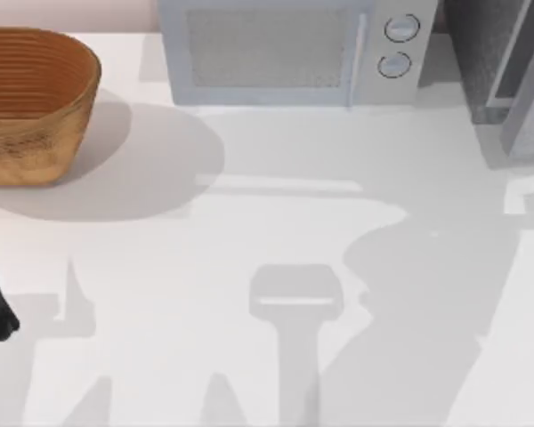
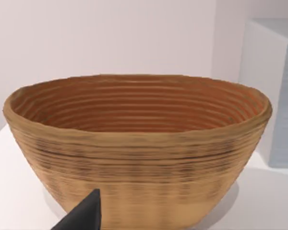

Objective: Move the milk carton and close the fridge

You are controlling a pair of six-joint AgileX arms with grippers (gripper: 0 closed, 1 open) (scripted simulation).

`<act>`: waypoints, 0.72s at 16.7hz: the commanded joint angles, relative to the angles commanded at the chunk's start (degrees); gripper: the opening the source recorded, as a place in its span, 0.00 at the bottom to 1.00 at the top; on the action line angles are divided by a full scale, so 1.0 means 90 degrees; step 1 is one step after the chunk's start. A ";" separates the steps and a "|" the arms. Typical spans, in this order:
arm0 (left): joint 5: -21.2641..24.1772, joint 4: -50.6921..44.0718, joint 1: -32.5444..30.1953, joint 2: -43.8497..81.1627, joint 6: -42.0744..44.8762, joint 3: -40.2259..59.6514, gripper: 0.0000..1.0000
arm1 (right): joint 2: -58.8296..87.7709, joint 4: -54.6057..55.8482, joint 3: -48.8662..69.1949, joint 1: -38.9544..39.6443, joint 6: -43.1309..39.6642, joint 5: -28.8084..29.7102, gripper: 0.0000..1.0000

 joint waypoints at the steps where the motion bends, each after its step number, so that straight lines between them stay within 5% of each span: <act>1: 0.0000 0.0000 0.0000 0.0000 0.0000 0.0000 1.00 | -0.0101 0.0155 -0.0140 0.0264 0.0301 0.0316 1.00; 4: 0.0000 0.0000 0.0000 0.0000 0.0000 0.0000 1.00 | -0.0352 0.0528 -0.0500 0.0827 0.0887 0.0870 1.00; 12: 0.0000 0.0000 0.0000 0.0000 0.0000 0.0000 1.00 | -0.0131 0.0532 -0.0332 0.0831 0.0952 0.0957 1.00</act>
